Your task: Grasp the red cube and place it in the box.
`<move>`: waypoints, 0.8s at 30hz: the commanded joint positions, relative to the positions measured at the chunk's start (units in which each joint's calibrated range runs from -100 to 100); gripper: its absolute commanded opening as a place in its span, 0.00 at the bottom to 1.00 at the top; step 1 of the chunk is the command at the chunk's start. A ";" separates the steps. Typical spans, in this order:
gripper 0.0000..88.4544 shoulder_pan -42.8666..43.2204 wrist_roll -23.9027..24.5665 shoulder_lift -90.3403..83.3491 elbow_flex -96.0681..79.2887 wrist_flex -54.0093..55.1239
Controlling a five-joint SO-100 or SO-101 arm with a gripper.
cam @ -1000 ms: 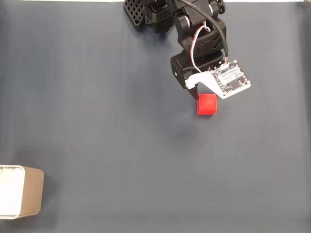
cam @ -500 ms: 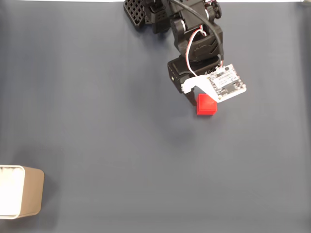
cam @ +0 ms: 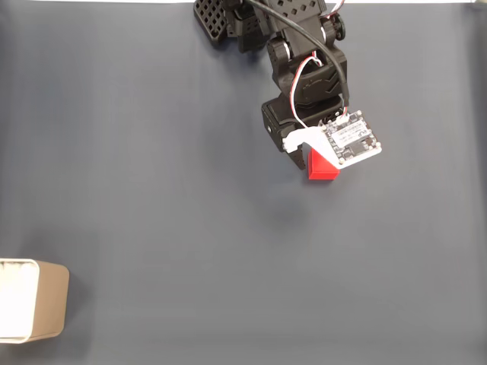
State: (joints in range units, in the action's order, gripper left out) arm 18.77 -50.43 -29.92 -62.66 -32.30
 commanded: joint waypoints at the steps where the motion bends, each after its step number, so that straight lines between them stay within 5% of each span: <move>1: 0.44 -0.09 0.00 0.54 0.07 1.97; 24: 0.45 0.12 -0.10 7.47 0.52 7.55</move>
State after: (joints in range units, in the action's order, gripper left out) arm 18.77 -50.43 -22.62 -62.93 -26.01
